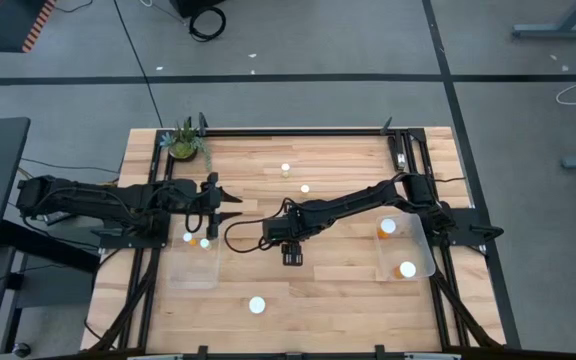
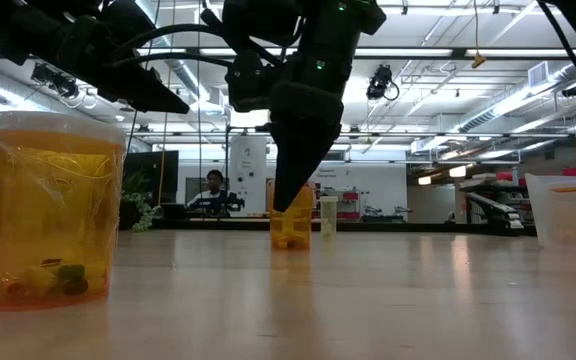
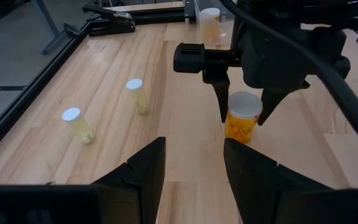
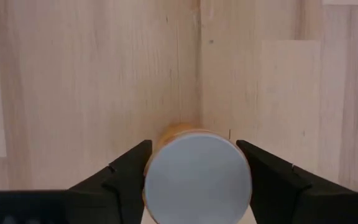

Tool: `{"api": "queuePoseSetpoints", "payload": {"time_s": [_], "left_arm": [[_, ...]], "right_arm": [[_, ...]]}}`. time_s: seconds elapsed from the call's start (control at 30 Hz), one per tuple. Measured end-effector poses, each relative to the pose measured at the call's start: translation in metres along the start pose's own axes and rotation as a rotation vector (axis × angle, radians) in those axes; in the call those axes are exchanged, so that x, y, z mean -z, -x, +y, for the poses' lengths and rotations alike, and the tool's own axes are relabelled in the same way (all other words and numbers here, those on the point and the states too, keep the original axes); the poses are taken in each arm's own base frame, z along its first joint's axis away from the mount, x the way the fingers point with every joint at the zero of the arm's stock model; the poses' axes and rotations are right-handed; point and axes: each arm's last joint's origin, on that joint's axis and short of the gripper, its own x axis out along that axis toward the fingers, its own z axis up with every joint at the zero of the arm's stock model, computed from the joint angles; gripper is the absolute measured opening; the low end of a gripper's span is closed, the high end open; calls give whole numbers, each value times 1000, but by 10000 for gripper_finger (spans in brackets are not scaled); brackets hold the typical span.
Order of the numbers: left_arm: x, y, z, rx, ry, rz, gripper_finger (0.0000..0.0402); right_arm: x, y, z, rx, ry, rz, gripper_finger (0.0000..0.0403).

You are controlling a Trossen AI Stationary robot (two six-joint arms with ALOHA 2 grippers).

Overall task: Pick and place medicine bottles into bin by pill shape (circle, oval)
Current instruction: Put the big top yellow pill bottle into the right transparent bin

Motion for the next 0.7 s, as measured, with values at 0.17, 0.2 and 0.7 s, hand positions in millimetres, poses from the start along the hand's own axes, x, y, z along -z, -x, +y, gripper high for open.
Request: {"api": "queuePoseSetpoints", "payload": {"time_s": [0.17,0.2,0.7], "left_arm": [[-6,0,0,-5,-15,-58,172],[-8,0,1,-6,-14,-80,172],[-15,1,1,-12,-5,-154,172]], "right_arm": [[3,4,-1,10,-14,28,227],[3,7,-1,15,-23,23,231],[14,74,1,79,-77,-26,232]]}}
